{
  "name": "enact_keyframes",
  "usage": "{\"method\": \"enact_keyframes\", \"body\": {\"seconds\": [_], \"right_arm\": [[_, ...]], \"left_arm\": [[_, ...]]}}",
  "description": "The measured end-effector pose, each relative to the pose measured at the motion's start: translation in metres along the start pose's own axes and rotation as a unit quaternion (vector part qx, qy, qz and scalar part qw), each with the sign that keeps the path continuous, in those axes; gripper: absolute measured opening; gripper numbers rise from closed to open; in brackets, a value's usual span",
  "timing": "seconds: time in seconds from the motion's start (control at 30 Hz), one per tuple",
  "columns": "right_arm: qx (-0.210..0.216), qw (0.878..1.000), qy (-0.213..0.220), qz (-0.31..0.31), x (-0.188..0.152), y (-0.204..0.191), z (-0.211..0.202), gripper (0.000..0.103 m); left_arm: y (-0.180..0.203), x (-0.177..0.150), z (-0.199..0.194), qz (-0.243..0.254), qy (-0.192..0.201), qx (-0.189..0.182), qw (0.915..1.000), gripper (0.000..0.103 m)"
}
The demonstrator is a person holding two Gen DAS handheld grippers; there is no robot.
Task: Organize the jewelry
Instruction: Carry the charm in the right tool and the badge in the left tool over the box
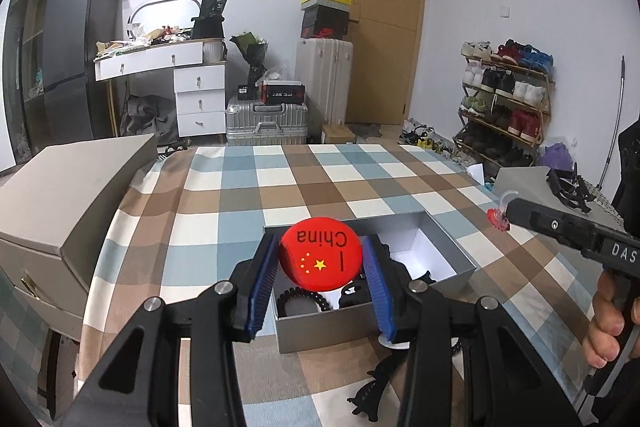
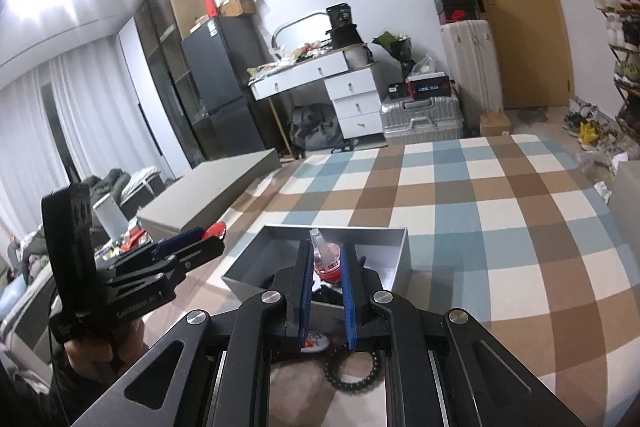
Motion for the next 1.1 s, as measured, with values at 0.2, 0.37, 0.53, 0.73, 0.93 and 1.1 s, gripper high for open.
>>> {"method": "enact_keyframes", "body": {"seconds": [0.2, 0.37, 0.53, 0.73, 0.93, 1.1], "right_arm": [[-0.006, 1.0, 0.011, 0.024, 0.007, 0.01, 0.002, 0.013], [-0.005, 0.999, 0.013, 0.042, 0.01, 0.016, 0.008, 0.013], [0.0, 0.998, 0.007, 0.055, 0.008, 0.019, 0.015, 0.013], [0.001, 0.998, -0.011, 0.058, 0.004, 0.021, 0.028, 0.013], [0.001, 0.998, -0.031, 0.055, -0.003, 0.02, 0.042, 0.013], [0.004, 0.998, -0.046, 0.051, -0.011, 0.017, 0.054, 0.013]], "left_arm": [[0.001, 0.004, 0.0, 0.009, 0.01, 0.011, 0.9998, 0.037], [0.003, 0.006, 0.006, 0.014, 0.02, 0.013, 0.9996, 0.037], [0.003, 0.004, 0.018, 0.005, 0.026, 0.003, 0.9996, 0.037], [0.004, -0.001, 0.029, 0.0, 0.021, -0.001, 0.9998, 0.037], [0.003, -0.004, 0.032, -0.008, 0.031, -0.012, 0.9994, 0.037], [0.005, -0.006, 0.034, 0.001, 0.029, 0.001, 0.9996, 0.037]]}}
Point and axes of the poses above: each gripper's, at about its wrist camera, not at the fingertips, and z roughly the way its jaws point, y to its right, x to its top, the point moved 3 cm from there along z, roughly the way its jaws point, and after that the axes turned 1 degree about -z, right-handed, at the moved point
